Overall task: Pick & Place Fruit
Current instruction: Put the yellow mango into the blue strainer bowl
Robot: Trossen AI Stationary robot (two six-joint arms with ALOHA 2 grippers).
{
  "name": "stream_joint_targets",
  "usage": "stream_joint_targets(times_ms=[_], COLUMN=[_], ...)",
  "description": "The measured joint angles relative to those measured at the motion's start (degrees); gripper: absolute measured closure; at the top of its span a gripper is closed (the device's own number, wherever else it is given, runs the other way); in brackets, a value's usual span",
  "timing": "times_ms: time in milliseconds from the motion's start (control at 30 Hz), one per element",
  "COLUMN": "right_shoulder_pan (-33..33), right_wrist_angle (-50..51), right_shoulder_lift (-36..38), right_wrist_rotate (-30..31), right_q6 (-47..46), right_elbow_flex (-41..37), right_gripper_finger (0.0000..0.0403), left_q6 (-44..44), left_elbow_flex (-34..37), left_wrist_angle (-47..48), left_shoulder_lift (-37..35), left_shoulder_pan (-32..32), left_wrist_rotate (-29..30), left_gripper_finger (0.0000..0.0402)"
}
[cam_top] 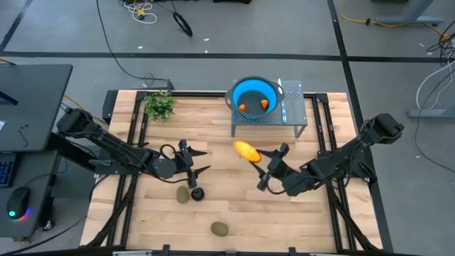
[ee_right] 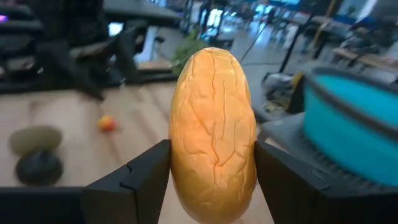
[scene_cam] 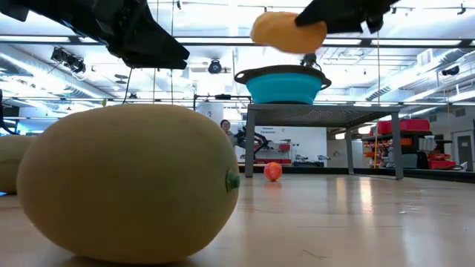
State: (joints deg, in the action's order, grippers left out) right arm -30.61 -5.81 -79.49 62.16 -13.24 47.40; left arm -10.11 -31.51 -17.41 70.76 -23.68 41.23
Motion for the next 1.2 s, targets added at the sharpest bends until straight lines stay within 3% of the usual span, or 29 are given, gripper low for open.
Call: stream_joint_targets(times_ms=[200,533,867,1200], right_shoulder_pan=[2.16,7.5,11.73,20.05], right_wrist_angle=[-7.86,-16.72,-31.82,-35.58], right_shoulder_lift=[1.28,1.28,1.26,1.24], right_wrist_rotate=[3.71,4.23,15.91,14.56], right_q6=[7.38,17.37,40.63,50.87], right_elbow_flex=[0.0,0.0,0.0,0.0], right_gripper_finger=[0.0172,0.0172,0.0172,0.0172], left_q6=[0.5,-0.2,-0.6,-0.24], left_elbow_flex=[0.0,2.64,4.61,5.73], left_wrist_angle=[-0.14,-3.19,-6.37,-9.29], left_shoulder_lift=[0.58,1.53,1.57,1.57], left_shoulder_pan=[0.17,1.68,2.3,2.32], left_wrist_rotate=[1.79,2.08,1.5,1.42], left_gripper_finger=[0.0143,0.0143,0.0143,0.0143])
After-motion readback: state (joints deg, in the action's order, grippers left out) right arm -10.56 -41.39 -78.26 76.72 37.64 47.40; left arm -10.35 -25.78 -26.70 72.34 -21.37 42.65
